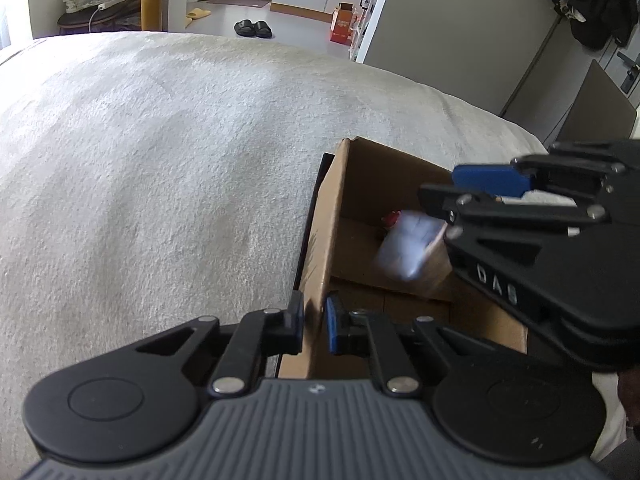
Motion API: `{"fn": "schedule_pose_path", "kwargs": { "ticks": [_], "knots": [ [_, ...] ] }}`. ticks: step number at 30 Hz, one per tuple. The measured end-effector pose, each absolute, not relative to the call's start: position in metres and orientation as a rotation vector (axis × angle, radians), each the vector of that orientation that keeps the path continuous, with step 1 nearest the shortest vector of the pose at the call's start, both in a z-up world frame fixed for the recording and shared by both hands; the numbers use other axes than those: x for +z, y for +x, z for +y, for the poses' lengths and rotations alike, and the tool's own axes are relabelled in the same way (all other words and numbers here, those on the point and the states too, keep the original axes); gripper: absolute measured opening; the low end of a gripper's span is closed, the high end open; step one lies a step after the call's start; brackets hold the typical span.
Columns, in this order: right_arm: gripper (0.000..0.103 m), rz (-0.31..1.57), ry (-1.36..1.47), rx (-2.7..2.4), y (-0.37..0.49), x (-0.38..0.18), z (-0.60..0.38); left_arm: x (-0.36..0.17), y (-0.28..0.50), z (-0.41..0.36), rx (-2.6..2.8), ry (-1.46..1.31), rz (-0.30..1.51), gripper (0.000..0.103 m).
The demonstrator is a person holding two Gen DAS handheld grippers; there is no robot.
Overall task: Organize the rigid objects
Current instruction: 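Carry the beige cube figure with the right gripper into the box and release, then move the right tool back over the tray toward the white charger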
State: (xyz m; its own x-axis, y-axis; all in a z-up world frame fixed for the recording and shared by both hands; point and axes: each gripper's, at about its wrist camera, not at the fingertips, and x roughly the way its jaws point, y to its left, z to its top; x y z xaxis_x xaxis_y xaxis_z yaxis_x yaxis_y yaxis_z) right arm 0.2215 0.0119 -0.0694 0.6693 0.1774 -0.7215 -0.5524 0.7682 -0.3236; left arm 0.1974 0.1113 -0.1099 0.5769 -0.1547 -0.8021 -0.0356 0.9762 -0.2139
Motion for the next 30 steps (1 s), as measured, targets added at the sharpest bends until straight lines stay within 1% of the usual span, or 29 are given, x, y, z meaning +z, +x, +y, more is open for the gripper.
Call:
{"fn": "schedule_pose_path", "kwargs": {
  "ticks": [10,19,22,26,28,30],
  "knots": [
    [0.023,0.744,-0.516,0.406,0.229,-0.070,-0.003,-0.113,0.198,0.111,-0.068,-0.221,0.963,0.011],
    [0.024,0.796,-0.421,0.355,0.213,-0.079,-0.034,-0.108,0.195,0.104,-0.052,-0.174,0.970,0.011],
    [0.025,0.803,-0.408,0.350,0.204,-0.080,-0.043,-0.104,0.193,0.101,-0.044,-0.157,0.969,0.014],
    [0.033,0.809,-0.372,0.344,0.197,-0.078,-0.054,-0.098,0.192,0.096,-0.035,-0.136,0.974,0.016],
    [0.036,0.810,-0.355,0.345,0.194,-0.078,-0.060,-0.094,0.190,0.091,-0.034,-0.116,0.967,0.019],
    [0.043,0.811,-0.338,0.343,0.191,-0.078,-0.067,-0.090,0.188,0.086,-0.029,-0.096,0.963,0.026]
  ]
}}
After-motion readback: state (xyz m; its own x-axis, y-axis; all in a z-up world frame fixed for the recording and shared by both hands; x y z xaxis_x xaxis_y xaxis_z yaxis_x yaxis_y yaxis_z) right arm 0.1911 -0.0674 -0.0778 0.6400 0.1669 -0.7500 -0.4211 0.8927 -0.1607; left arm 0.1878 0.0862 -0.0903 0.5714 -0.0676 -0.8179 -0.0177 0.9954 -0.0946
